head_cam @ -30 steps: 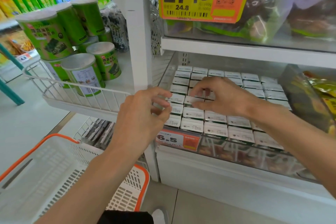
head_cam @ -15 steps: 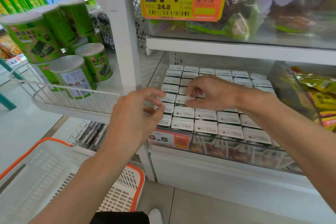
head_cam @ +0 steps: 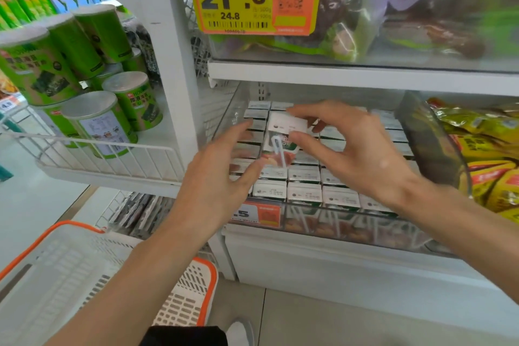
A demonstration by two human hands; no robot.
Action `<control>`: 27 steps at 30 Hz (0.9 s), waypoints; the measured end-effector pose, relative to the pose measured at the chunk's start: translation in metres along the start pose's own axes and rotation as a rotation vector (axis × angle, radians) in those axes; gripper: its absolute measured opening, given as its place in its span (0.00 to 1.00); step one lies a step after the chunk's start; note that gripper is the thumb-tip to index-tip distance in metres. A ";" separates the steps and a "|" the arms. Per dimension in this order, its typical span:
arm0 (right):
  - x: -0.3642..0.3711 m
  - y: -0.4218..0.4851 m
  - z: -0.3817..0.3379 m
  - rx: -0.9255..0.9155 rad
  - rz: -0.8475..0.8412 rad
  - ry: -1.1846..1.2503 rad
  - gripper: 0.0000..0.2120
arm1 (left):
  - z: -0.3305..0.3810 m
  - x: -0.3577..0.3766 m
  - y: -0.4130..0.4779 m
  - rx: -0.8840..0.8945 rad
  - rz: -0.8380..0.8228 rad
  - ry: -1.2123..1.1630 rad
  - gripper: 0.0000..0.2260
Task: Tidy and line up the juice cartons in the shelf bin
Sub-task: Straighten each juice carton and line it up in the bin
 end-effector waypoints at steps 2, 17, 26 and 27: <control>-0.002 -0.014 -0.004 0.037 0.018 0.092 0.16 | 0.010 0.012 0.003 0.064 -0.114 0.008 0.28; 0.007 -0.084 0.021 0.383 0.127 0.788 0.18 | 0.029 0.046 0.004 0.110 -0.275 -0.353 0.15; 0.003 -0.088 0.024 0.453 0.143 0.838 0.14 | 0.036 0.055 0.000 0.119 -0.339 -0.356 0.16; 0.003 -0.088 0.024 0.461 0.141 0.842 0.14 | 0.036 0.055 0.001 0.119 -0.343 -0.361 0.16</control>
Point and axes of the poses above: each hand's wrist, its own y-axis towards the middle knuckle, its own x-axis out of the palm, z = x × y, the point moved 7 cm from there along y, towards the middle knuckle, and after that the axes turned 14 degrees about -z, right-handed, at the moved point
